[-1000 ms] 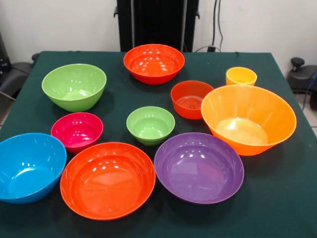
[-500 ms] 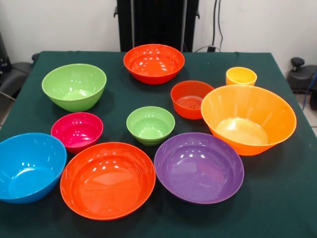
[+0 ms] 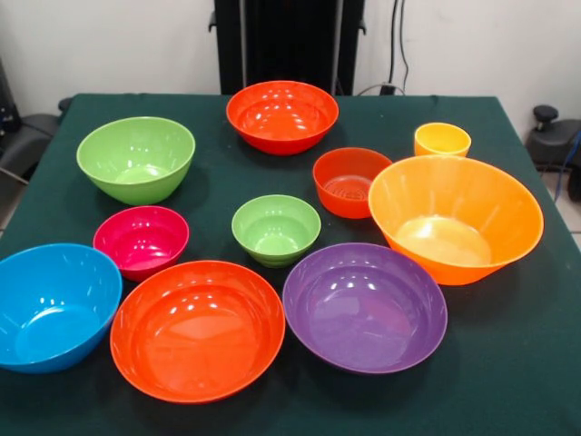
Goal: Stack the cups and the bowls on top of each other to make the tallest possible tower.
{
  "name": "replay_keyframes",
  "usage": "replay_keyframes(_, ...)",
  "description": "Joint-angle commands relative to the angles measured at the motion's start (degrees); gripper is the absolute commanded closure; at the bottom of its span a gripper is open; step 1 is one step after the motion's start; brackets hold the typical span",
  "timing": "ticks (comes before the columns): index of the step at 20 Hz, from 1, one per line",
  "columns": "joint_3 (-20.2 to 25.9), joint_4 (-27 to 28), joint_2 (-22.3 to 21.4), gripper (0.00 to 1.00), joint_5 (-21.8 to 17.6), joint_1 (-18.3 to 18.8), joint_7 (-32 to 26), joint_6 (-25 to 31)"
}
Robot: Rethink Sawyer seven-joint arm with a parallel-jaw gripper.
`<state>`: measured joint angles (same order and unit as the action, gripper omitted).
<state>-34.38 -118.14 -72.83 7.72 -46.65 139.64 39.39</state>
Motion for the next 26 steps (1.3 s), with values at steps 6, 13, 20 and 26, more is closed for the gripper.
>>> replay_keyframes(6,7.73,-21.33,6.03,0.00,-3.56,11.76,5.35,-25.69)
replay_keyframes(13,18.81,-26.71,10.68,0.00,-8.80,28.05,1.99,-40.01)
replay_keyframes(20,18.11,-23.19,21.34,0.00,-16.60,32.02,3.98,-50.54)
replay_keyframes(26,17.35,-21.67,24.04,0.00,-17.66,31.89,4.70,-52.87)
